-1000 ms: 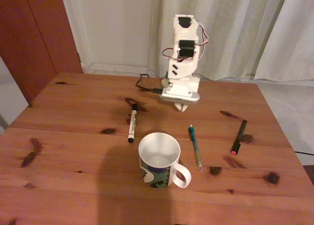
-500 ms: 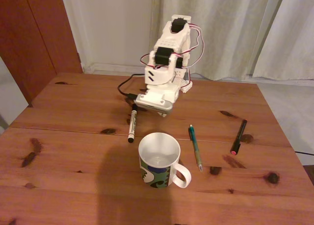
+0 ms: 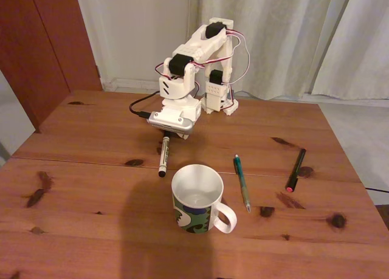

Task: Clean up the desk and place the pens and markers into the cup

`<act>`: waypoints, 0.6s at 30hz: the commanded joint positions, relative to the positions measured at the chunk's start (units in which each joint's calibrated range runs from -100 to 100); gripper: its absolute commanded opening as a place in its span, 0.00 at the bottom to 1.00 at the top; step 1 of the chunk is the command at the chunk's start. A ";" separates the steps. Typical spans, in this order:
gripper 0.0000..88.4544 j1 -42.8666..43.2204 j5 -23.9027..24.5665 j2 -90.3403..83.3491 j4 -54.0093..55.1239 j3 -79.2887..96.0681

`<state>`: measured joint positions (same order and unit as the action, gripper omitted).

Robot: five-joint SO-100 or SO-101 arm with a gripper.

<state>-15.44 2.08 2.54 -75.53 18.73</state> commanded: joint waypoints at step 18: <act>0.01 -1.65 -3.65 2.71 0.30 -4.57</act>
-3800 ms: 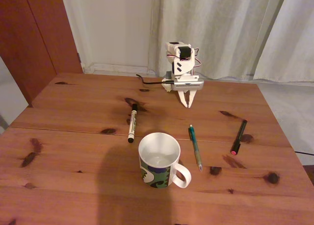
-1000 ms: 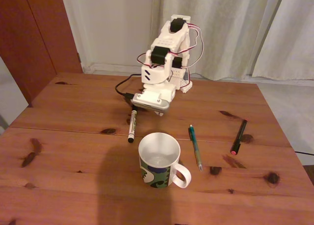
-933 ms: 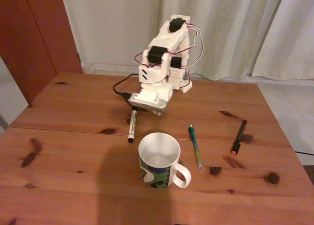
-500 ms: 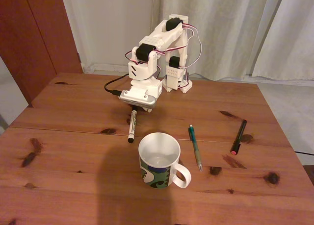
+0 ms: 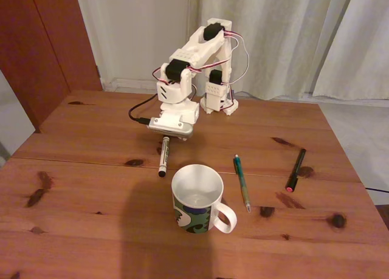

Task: Clean up the desk and place the pens and markers into the cup

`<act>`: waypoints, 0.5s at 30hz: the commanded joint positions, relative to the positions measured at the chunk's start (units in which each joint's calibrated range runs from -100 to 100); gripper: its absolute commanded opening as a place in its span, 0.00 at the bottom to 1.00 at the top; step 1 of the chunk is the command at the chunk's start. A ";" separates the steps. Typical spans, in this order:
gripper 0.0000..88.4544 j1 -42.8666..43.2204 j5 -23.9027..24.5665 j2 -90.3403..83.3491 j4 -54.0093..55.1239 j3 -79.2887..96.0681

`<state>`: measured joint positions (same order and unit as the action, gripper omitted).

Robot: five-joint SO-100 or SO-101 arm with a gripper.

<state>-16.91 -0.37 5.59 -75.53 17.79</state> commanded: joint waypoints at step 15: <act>0.01 -3.08 -2.57 -0.34 0.13 -3.09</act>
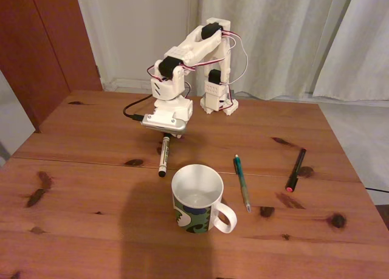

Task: Clean up the desk and place the pens and markers into the cup

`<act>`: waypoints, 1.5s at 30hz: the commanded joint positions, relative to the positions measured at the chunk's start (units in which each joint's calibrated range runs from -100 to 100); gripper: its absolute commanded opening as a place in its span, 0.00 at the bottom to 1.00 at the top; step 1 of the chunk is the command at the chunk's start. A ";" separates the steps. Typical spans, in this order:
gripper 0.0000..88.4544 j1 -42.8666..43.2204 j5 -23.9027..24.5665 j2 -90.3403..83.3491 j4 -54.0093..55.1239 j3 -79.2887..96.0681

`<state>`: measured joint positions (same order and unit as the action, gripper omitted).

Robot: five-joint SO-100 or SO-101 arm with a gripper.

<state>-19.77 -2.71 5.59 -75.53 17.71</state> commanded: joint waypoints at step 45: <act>0.14 -5.77 -3.10 -1.00 0.82 -0.21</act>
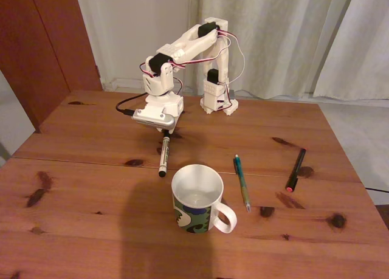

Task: Clean up the desk and place the pens and markers into the cup

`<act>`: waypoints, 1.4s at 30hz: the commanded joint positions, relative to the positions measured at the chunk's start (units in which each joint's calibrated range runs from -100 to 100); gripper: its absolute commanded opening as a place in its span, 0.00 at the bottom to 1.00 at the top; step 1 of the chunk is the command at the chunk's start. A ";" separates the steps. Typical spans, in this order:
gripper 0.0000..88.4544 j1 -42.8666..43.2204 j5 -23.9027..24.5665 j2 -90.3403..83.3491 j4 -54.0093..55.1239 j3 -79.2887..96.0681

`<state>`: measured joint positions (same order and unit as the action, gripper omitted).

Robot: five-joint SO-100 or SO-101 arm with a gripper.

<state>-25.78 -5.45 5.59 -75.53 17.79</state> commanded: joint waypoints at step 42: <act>0.14 -3.21 -2.94 -0.17 10.45 4.93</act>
<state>-28.13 -8.28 5.59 -66.24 23.82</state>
